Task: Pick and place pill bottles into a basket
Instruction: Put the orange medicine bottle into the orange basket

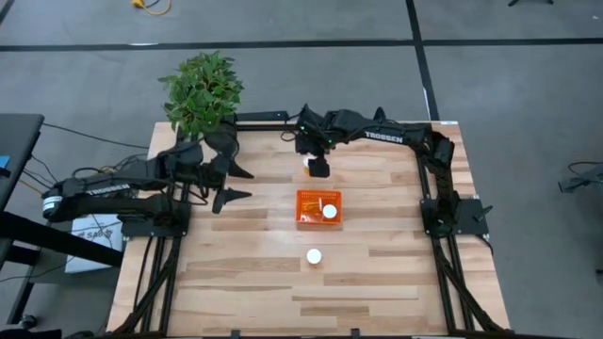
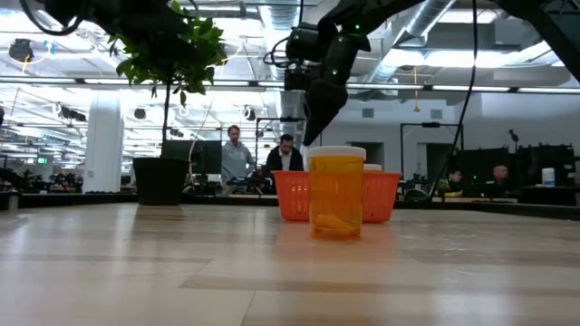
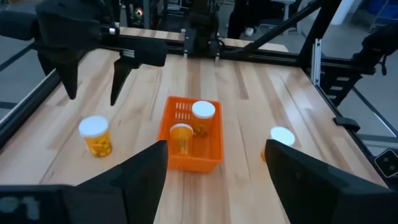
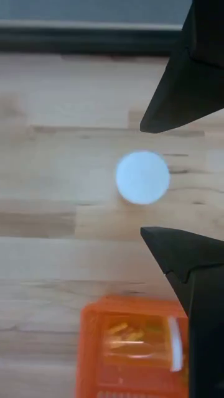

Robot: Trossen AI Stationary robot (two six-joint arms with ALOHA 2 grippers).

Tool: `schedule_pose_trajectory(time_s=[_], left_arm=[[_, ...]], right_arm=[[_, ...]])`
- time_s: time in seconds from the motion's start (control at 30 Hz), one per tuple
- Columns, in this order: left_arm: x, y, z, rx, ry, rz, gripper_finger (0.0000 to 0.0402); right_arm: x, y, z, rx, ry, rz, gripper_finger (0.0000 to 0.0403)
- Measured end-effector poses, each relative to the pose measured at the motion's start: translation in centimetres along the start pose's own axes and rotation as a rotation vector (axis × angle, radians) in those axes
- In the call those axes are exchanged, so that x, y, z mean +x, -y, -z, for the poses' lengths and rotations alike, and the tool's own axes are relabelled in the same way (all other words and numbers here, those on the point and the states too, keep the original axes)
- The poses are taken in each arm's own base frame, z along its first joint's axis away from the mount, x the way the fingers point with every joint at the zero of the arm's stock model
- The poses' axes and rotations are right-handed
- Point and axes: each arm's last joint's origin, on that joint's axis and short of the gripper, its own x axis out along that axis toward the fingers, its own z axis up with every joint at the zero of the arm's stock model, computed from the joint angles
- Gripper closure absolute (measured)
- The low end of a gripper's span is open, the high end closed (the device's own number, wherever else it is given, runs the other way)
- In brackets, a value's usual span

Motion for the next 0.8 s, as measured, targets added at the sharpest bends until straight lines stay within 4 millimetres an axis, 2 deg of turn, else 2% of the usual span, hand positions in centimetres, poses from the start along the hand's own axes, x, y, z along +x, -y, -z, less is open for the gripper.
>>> schedule_pose_trajectory(time_s=[0.13, 0.8], left_arm=[[0.12, -0.04, 0.4, 0.01, -0.013, 0.0, 0.0142], [0.19, -0.07, 0.42, 0.029, -0.015, 0.0, 0.0142]], right_arm=[[0.65, -0.28, 0.54, -0.001, -0.045, 0.015, 0.0147], [0.69, -0.42, 0.5, -0.018, -0.065, 0.05, 0.0146]])
